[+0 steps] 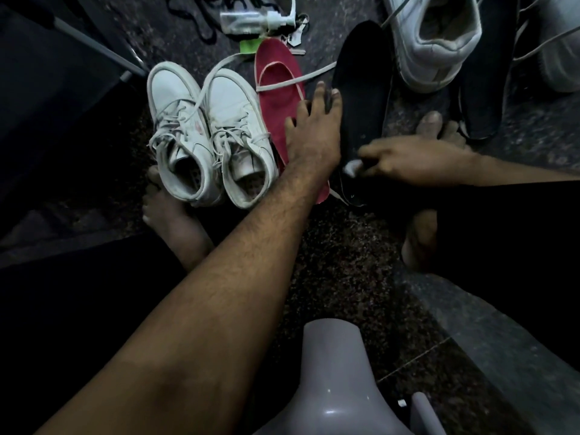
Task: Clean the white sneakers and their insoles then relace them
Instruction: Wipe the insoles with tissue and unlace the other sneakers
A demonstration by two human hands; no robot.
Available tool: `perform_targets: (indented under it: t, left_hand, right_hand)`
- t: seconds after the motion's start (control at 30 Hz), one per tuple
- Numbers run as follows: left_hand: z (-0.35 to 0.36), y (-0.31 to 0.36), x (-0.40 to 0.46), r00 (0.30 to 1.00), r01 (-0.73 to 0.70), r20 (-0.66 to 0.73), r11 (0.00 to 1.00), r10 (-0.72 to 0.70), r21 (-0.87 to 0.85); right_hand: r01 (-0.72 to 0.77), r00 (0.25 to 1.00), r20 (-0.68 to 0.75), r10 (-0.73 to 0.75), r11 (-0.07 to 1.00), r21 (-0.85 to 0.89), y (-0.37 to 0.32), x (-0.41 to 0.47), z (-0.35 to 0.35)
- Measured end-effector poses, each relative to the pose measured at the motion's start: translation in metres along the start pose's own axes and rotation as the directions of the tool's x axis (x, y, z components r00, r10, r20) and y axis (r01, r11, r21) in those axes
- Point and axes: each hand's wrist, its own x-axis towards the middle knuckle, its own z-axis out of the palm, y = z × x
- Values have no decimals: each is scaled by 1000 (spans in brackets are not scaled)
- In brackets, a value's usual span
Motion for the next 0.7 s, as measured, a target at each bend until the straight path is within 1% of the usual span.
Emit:
perform_targets:
  t: [0.03, 0.07, 0.1, 0.13, 0.17, 0.2, 0.23, 0.27, 0.3, 0.33, 0.37, 0.4, 0.43, 0.47, 0.5, 0.53, 0.57, 0.6, 0.63, 0.67, 0.7]
  left_hand:
    - [0, 0, 0, 1000, -5, -3, 1000, 5, 5]
    - [-1, 0, -1, 1000, -7, -5, 1000, 7, 10]
    - [-1, 1, -2, 1000, -5, -5, 1000, 5, 11]
    - [-2, 2, -2, 1000, -2, 0, 1000, 2, 11]
    - [-3, 3, -1, 1000, 1, 5, 1000, -2, 10]
    - [-3, 3, -1, 1000, 6, 10, 1000, -6, 9]
    - [-4, 2, -1, 1000, 7, 14, 1000, -7, 7]
    - [-4, 1, -1, 1000, 4, 16, 1000, -4, 4]
    - [-4, 0, -1, 1000, 0, 13, 1000, 0, 4]
    - [-3, 0, -2, 1000, -4, 5, 1000, 4, 8]
    - [-3, 1, -2, 1000, -9, -3, 1000, 9, 12]
    - [-2, 2, -3, 1000, -13, -7, 1000, 13, 16]
    - [-3, 2, -3, 1000, -13, -7, 1000, 14, 18]
    - [-4, 3, -3, 1000, -12, -3, 1000, 12, 17]
    - [-5, 3, -2, 1000, -9, 4, 1000, 9, 14]
    - [-5, 2, -1, 1000, -6, 11, 1000, 5, 10]
    - [-5, 1, -1, 1000, -4, 15, 1000, 3, 8]
    - [-5, 1, -1, 1000, -4, 17, 1000, 3, 9]
    - [-5, 1, -1, 1000, -3, 17, 1000, 3, 11]
    - [-4, 2, -1, 1000, -1, 14, 1000, 1, 12]
    - [-4, 3, 0, 1000, -1, 14, 1000, 1, 11]
  right_hand:
    - [84, 996, 26, -84, 996, 15, -5, 0, 8]
    - [117, 993, 29, -118, 993, 14, -8, 0, 12]
    - [118, 992, 36, -120, 991, 57, -9, -2, 12]
    - [74, 996, 41, -79, 992, 106, -6, -5, 8]
    - [-28, 999, 32, 22, 983, 182, 1, -6, 2]
    - [-96, 994, -26, 104, 971, 219, 8, -7, 0]
    - [-115, 992, -26, 123, 971, 207, 11, -9, -5]
    - [-90, 995, -31, 98, 973, 213, 12, -10, -4]
    - [47, 999, -30, -42, 982, 184, 6, -8, -5]
    - [183, 977, 85, -197, 972, 149, -1, -6, 1]
    - [244, 954, 153, -256, 965, 91, -5, -7, 9]
    - [261, 950, 162, -267, 963, 63, -2, -5, 14]
    - [178, 974, 127, -189, 979, 98, 2, -6, 8]
    - [-6, 1000, 21, 4, 996, 88, 5, -3, 0]
    - [-234, 967, -94, 238, 971, 55, 13, -6, -10]
    - [-378, 913, -133, 385, 923, 77, 17, -7, -16]
    - [-352, 933, -30, 360, 924, 148, 21, -8, -22]
    - [-240, 968, -36, 249, 956, 168, 23, -12, -17]
    - [-139, 990, -16, 142, 983, 122, 20, -15, -16]
    - [-27, 998, -55, 30, 998, 57, 21, -19, -12]
    - [-33, 999, -32, 37, 993, 115, 20, -15, -9]
